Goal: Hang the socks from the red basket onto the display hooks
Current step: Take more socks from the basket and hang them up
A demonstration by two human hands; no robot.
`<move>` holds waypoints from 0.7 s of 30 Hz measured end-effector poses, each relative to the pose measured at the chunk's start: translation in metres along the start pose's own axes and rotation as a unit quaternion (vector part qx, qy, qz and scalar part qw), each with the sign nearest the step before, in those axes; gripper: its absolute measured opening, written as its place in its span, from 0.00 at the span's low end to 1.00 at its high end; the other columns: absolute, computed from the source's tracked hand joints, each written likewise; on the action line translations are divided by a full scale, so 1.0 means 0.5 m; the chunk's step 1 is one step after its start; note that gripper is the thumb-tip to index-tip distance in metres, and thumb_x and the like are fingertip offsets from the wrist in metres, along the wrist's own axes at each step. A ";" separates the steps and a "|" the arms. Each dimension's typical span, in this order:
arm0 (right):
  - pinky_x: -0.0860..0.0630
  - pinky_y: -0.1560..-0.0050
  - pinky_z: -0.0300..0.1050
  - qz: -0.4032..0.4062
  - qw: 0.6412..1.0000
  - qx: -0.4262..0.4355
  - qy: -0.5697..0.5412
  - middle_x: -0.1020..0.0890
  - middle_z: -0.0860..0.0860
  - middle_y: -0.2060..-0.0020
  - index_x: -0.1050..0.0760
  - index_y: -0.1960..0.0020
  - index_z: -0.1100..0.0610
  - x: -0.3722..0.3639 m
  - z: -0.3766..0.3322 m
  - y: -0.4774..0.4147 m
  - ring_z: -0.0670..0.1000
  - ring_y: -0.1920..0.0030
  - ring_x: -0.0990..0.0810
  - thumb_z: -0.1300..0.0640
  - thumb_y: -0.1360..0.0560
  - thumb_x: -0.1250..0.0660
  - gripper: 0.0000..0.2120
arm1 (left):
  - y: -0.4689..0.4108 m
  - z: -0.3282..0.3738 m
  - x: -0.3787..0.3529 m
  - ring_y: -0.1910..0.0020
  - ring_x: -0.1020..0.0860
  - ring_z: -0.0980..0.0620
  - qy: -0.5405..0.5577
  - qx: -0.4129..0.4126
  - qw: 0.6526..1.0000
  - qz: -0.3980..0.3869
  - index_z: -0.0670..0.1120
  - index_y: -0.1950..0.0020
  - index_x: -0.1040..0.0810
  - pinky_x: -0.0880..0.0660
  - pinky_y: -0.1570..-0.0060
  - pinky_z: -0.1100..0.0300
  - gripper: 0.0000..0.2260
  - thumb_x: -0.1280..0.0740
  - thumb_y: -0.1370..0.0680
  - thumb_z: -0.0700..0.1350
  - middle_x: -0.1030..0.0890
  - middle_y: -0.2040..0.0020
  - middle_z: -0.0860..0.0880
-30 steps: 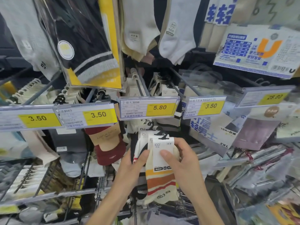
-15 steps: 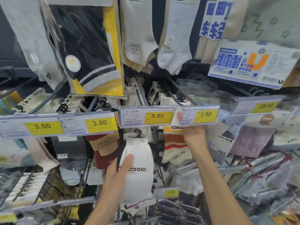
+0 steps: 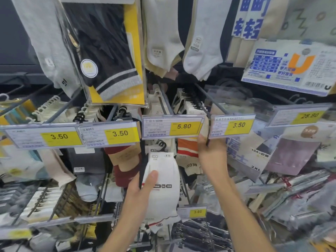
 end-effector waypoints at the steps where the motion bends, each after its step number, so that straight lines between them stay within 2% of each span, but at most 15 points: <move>1: 0.33 0.37 0.38 0.023 0.999 0.044 -0.014 0.23 0.49 0.36 0.30 0.30 0.54 0.005 -0.005 0.036 0.51 0.36 0.25 0.56 0.20 0.39 0.18 | 0.002 0.004 -0.002 0.53 0.20 0.72 -0.003 -0.011 1.000 -0.012 0.68 0.51 0.21 0.25 0.55 0.68 0.18 0.31 0.37 0.71 0.17 0.52 0.71; 3: 0.27 0.41 0.40 0.007 0.996 0.073 -0.050 0.24 0.40 0.37 0.29 0.30 0.45 0.001 -0.021 0.124 0.47 0.37 0.23 0.47 0.21 0.37 0.19 | 0.003 0.007 -0.007 0.48 0.21 0.72 -0.020 -0.020 0.999 -0.025 0.66 0.43 0.22 0.26 0.47 0.65 0.23 0.29 0.34 0.72 0.18 0.47 0.70; 5: 0.24 0.46 0.37 -0.042 0.994 0.068 -0.071 0.24 0.39 0.42 0.27 0.33 0.41 -0.019 -0.025 0.177 0.47 0.41 0.21 0.42 0.25 0.33 0.21 | 0.001 0.004 -0.010 0.39 0.22 0.65 -0.047 -0.035 0.998 -0.032 0.61 0.34 0.24 0.27 0.37 0.59 0.29 0.28 0.34 0.67 0.19 0.39 0.64; 6: 0.24 0.48 0.37 -0.061 0.994 0.054 -0.067 0.23 0.39 0.43 0.27 0.34 0.39 -0.028 -0.023 0.187 0.46 0.43 0.21 0.41 0.27 0.31 0.22 | 0.004 0.007 -0.014 0.36 0.23 0.63 -0.057 -0.044 0.997 -0.040 0.61 0.32 0.24 0.28 0.35 0.59 0.30 0.28 0.33 0.66 0.19 0.36 0.62; 7: 0.23 0.49 0.37 -0.072 0.994 0.035 -0.071 0.22 0.39 0.44 0.27 0.36 0.37 -0.030 -0.025 0.191 0.46 0.45 0.21 0.42 0.28 0.29 0.21 | 0.005 0.009 -0.017 0.36 0.23 0.63 -0.065 -0.048 0.996 -0.047 0.62 0.33 0.24 0.28 0.36 0.61 0.30 0.29 0.33 0.68 0.19 0.36 0.62; 9: 0.22 0.52 0.39 -0.079 0.991 -0.001 -0.112 0.19 0.40 0.47 0.24 0.40 0.36 -0.028 -0.012 0.188 0.46 0.49 0.19 0.52 0.29 0.25 0.21 | 0.005 0.008 -0.025 0.38 0.22 0.63 -0.061 -0.037 0.996 -0.055 0.69 0.39 0.22 0.26 0.39 0.63 0.25 0.31 0.34 0.72 0.18 0.37 0.61; 11: 0.22 0.54 0.38 -0.070 0.989 -0.018 -0.131 0.17 0.41 0.50 0.23 0.44 0.37 -0.014 -0.006 0.180 0.45 0.51 0.18 0.59 0.29 0.24 0.22 | 0.003 -0.004 -0.028 0.35 0.23 0.57 -0.033 0.002 0.999 -0.043 0.67 0.37 0.22 0.27 0.33 0.52 0.30 0.35 0.36 0.77 0.20 0.34 0.57; 12: 0.21 0.54 0.38 -0.067 0.989 -0.017 -0.132 0.17 0.41 0.50 0.23 0.45 0.37 -0.007 -0.004 0.178 0.45 0.51 0.18 0.60 0.29 0.24 0.22 | 0.003 -0.009 -0.027 0.35 0.23 0.56 -0.032 0.021 0.999 -0.031 0.68 0.38 0.22 0.28 0.32 0.48 0.30 0.36 0.36 0.79 0.21 0.34 0.58; 13: 0.21 0.53 0.38 -0.065 0.989 -0.014 -0.136 0.17 0.42 0.50 0.23 0.45 0.37 0.000 -0.007 0.177 0.45 0.50 0.18 0.61 0.29 0.24 0.22 | 0.003 -0.008 -0.028 0.38 0.23 0.61 -0.035 0.021 0.999 -0.026 0.72 0.44 0.22 0.27 0.34 0.50 0.23 0.36 0.35 0.77 0.20 0.37 0.62; 15: 0.21 0.54 0.36 -0.058 0.986 0.003 -0.156 0.17 0.44 0.49 0.22 0.45 0.38 0.014 -0.017 0.176 0.46 0.50 0.18 0.64 0.29 0.25 0.23 | 0.009 0.006 -0.037 0.48 0.21 0.72 -0.031 -0.004 0.999 -0.043 0.77 0.54 0.21 0.23 0.48 0.65 0.09 0.37 0.32 0.69 0.18 0.47 0.70; 17: 0.22 0.55 0.35 -0.056 0.982 0.022 -0.177 0.18 0.46 0.49 0.21 0.45 0.39 0.023 -0.025 0.172 0.46 0.51 0.18 0.66 0.28 0.26 0.24 | 0.012 0.015 -0.040 0.49 0.19 0.70 -0.029 -0.041 0.996 -0.068 0.70 0.49 0.18 0.24 0.56 0.74 0.11 0.36 0.28 0.62 0.16 0.48 0.68; 19: 0.21 0.53 0.38 -0.063 0.981 0.028 -0.183 0.18 0.47 0.46 0.20 0.42 0.43 0.023 -0.030 0.166 0.47 0.49 0.19 0.67 0.28 0.27 0.22 | 0.012 0.017 -0.041 0.47 0.18 0.65 -0.035 -0.063 0.994 -0.081 0.60 0.42 0.19 0.24 0.55 0.74 0.14 0.36 0.26 0.57 0.15 0.46 0.63; 21: 0.21 0.52 0.40 -0.079 0.978 0.023 -0.191 0.19 0.47 0.43 0.21 0.40 0.48 0.013 -0.028 0.163 0.49 0.46 0.19 0.67 0.27 0.27 0.21 | 0.012 0.024 -0.041 0.47 0.18 0.65 -0.036 -0.081 0.992 -0.088 0.56 0.39 0.21 0.25 0.55 0.74 0.16 0.36 0.25 0.55 0.15 0.46 0.63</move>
Point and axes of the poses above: each hand's wrist, its own y-axis away from the middle knuckle, its own x-axis out of the back of the hand, z = x × y, the point moved 6 cm from there along -y, towards the middle knuckle
